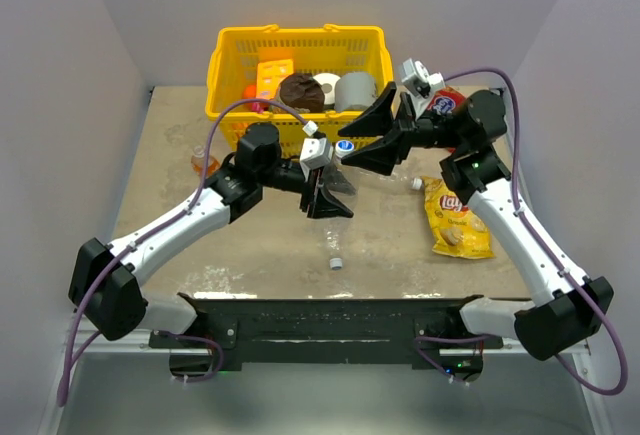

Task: Unscrew the bottle caps
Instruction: Unscrew the bottle cap from the plastic bottle.

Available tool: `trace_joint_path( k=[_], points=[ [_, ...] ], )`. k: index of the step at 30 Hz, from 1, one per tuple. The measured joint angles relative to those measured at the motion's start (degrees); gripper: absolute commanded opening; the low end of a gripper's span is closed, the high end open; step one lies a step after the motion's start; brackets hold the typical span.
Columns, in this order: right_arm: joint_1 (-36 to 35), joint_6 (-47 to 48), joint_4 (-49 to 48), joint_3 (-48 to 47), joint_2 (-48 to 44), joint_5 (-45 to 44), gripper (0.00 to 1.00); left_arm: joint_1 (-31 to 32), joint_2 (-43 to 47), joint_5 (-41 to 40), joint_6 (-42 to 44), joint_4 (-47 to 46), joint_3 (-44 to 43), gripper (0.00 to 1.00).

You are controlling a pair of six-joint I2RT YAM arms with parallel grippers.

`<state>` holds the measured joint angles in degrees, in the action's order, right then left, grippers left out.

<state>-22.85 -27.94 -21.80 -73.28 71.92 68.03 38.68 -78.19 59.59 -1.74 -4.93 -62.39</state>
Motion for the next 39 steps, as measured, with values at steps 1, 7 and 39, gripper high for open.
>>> trace_joint_path(
  k=[1, 7, 39],
  points=[
    [0.0, 0.46, 0.5, 0.0, -0.02, -0.13, 0.66, 0.0, 0.04, -0.35, 0.04, 0.0, 0.0, 0.18],
    [0.0, 3.98, 6.25, 0.0, 0.0, -2.69, 0.65, 0.0, 0.11, -3.13, 0.09, 0.42, 0.0, 0.18],
    [0.2, 2.97, 5.99, -0.2, -1.01, -8.7, 0.16, 0.0, 0.11, -7.17, 2.43, 1.81, 0.0, 0.18]
  ],
)
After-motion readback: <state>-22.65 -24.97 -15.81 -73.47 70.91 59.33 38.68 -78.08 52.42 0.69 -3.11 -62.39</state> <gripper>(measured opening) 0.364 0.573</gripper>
